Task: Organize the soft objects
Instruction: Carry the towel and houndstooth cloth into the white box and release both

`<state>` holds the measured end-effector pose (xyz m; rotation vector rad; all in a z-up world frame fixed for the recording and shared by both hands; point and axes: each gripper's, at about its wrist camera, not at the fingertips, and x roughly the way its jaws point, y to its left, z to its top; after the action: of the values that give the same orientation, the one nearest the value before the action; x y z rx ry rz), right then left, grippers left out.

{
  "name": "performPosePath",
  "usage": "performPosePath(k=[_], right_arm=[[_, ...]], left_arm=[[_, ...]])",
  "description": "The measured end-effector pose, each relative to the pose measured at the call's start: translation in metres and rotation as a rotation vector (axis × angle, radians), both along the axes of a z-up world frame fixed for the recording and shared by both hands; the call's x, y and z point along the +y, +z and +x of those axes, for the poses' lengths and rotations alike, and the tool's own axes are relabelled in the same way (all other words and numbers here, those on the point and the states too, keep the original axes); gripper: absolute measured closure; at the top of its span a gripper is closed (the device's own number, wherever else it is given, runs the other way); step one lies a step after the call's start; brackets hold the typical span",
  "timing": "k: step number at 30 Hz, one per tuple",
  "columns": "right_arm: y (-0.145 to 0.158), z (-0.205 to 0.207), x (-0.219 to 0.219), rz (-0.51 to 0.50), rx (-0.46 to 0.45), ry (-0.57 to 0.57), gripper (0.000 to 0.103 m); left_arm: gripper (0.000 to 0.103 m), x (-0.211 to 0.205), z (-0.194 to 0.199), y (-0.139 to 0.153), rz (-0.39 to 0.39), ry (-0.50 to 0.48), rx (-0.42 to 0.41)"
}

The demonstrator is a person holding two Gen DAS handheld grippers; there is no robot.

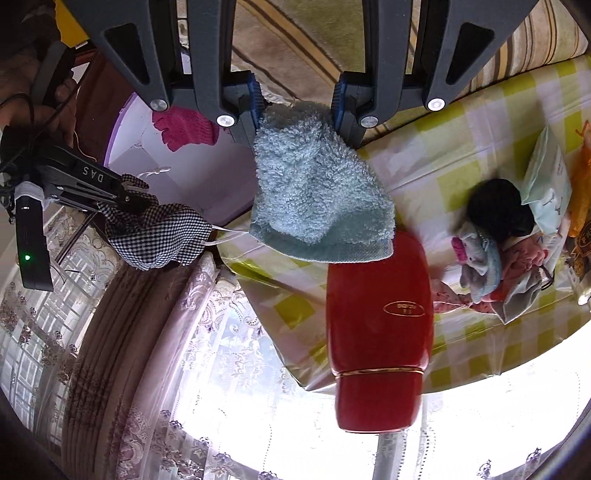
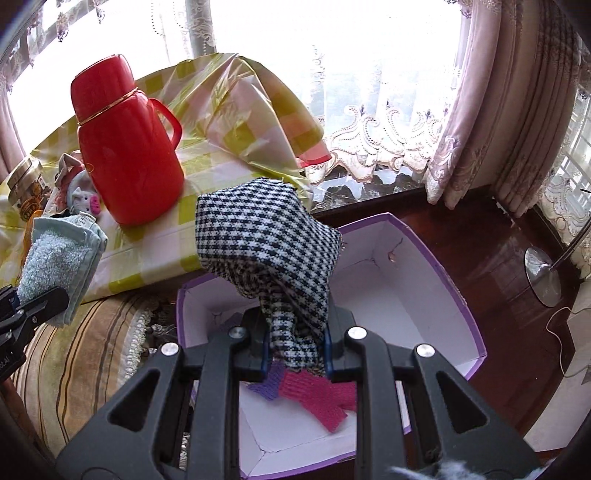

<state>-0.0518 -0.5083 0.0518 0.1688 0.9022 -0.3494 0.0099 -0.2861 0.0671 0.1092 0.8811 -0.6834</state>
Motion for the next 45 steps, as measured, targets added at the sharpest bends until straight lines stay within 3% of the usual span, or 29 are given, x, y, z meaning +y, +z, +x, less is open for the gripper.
performPosePath(k=[11,13,15,18,26,34,45], right_arm=[[0.002,-0.008,-0.03,-0.045,0.003,-0.092,0.075],[0.001,-0.01,-0.035,-0.041,0.011,-0.108,0.069],[0.0,-0.011,-0.039,-0.039,0.015,-0.122,0.056],[0.0,-0.014,-0.041,-0.027,0.011,-0.133,0.047],[0.0,-0.013,-0.031,-0.012,0.004,-0.114,0.04],[-0.002,-0.003,-0.01,-0.001,0.02,-0.057,0.038],[-0.006,0.02,0.038,0.002,0.056,0.062,0.037]], left_arm=[[0.068,-0.053,-0.031,-0.004,-0.034,-0.169,0.041],[0.058,-0.059,-0.034,-0.005,-0.032,-0.187,0.05],[0.04,-0.063,-0.035,-0.006,-0.032,-0.196,0.054],[0.035,-0.065,-0.034,-0.005,-0.035,-0.198,0.044],[0.033,-0.054,-0.03,-0.007,-0.025,-0.146,0.035],[0.03,-0.027,-0.02,0.001,-0.012,-0.063,-0.082],[0.03,0.047,0.033,-0.003,-0.006,0.13,-0.009]])
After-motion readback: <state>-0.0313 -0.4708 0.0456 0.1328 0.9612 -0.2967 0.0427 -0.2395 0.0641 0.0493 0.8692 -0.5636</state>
